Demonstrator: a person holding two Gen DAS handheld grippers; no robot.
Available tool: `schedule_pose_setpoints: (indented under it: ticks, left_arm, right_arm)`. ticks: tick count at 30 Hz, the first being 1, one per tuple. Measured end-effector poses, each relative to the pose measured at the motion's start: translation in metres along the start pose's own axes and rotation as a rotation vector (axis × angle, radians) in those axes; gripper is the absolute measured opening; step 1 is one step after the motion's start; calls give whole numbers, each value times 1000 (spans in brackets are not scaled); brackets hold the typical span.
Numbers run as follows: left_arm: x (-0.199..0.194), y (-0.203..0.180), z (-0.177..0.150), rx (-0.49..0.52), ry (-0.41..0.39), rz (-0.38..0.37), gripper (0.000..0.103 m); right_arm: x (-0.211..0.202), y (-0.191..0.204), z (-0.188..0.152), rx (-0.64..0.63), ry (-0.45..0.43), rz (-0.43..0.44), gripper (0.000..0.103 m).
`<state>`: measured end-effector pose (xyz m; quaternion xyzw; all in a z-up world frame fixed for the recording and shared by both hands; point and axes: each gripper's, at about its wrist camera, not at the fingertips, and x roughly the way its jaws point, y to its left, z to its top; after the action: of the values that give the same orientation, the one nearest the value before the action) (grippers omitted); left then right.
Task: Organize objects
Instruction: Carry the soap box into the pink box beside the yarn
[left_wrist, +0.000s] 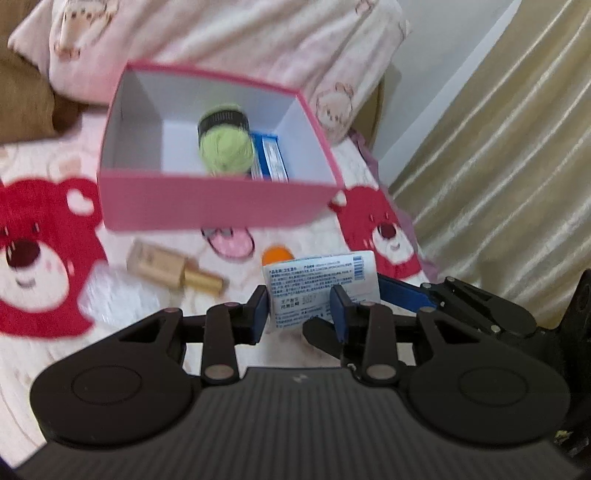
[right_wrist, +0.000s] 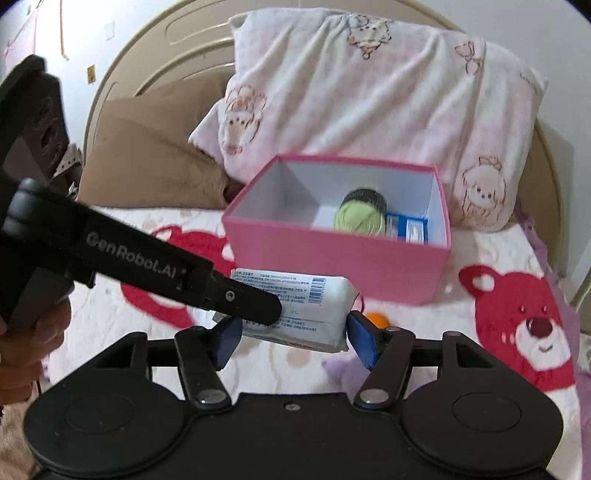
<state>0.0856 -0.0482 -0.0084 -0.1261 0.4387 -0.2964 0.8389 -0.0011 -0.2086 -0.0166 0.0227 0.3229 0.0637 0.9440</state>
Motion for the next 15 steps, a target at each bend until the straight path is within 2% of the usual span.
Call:
schedule_pose_setpoints:
  ticks: [6,10,15]
  left_arm:
    - [-1,1,46,1,-35,20,34]
    - [11,4,76,-17,-36,23,36]
    - [50,22,103,-115,-5,9,37]
  right_arm:
    - [15,-8,40,-1,-44,14,69]
    - [31,-18,71,16,-2,9,68]
    - [70,-35,100,-8,81,-14,68]
